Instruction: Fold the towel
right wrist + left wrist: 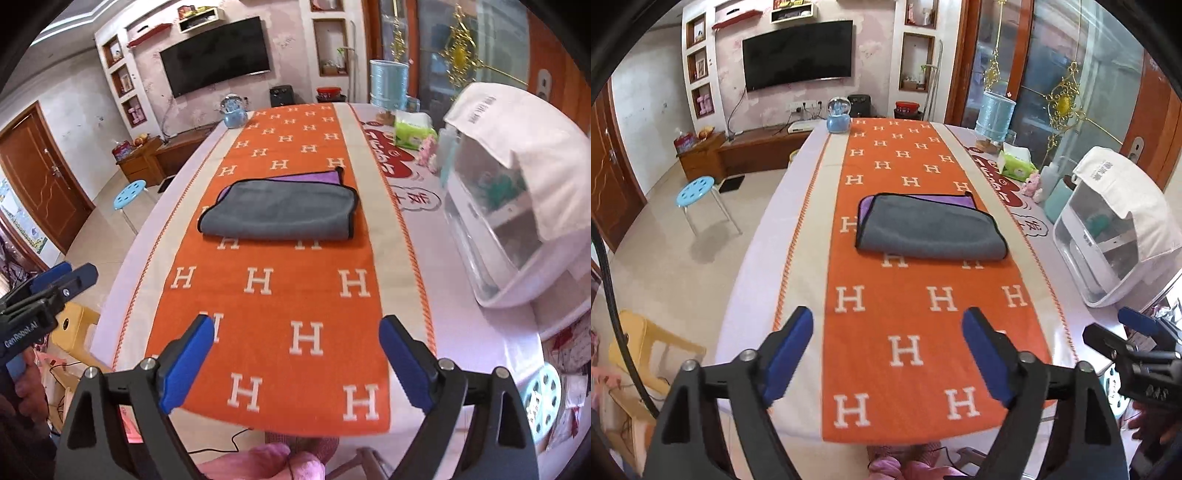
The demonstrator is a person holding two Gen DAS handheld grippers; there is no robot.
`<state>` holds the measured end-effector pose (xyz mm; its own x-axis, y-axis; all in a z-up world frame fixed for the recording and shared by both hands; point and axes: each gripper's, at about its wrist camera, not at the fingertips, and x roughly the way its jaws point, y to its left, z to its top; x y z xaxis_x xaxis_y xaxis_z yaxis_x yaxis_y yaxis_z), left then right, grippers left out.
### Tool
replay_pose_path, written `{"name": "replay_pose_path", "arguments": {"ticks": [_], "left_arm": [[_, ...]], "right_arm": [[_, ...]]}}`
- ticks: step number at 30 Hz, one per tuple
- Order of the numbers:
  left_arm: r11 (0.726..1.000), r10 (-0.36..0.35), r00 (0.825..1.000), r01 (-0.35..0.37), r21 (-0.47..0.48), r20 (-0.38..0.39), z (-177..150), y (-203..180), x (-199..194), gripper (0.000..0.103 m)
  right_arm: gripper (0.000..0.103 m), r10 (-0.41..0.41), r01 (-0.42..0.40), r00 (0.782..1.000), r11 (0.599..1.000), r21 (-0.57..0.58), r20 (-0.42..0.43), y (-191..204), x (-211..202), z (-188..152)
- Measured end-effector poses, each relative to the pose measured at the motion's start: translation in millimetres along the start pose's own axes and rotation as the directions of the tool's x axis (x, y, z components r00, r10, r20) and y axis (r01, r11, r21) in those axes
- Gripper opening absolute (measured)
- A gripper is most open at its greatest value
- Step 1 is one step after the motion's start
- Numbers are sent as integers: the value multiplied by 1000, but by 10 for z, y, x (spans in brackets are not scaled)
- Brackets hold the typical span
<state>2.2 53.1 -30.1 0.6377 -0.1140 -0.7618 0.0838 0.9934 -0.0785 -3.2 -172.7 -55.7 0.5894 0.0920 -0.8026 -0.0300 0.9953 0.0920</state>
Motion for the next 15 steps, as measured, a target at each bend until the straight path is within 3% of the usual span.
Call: {"name": "replay_pose_path", "arguments": {"ticks": [3,9,15], "left_arm": [[1000,0,1000,0,23,-8,2,-170,-121,90],[999,21,1000,-21,27,-5,-1,-362,-333,94],[997,67,995,-69,32,71,-5,-453,-501,94]], "right_arm": [[101,5,-5,1000,1000,6,12,19,-168,-20],[102,31,-31,998,1000,1,50,76,-466,-24],[102,40,-37,992,999,-24,118,204,-628,-52]]}}
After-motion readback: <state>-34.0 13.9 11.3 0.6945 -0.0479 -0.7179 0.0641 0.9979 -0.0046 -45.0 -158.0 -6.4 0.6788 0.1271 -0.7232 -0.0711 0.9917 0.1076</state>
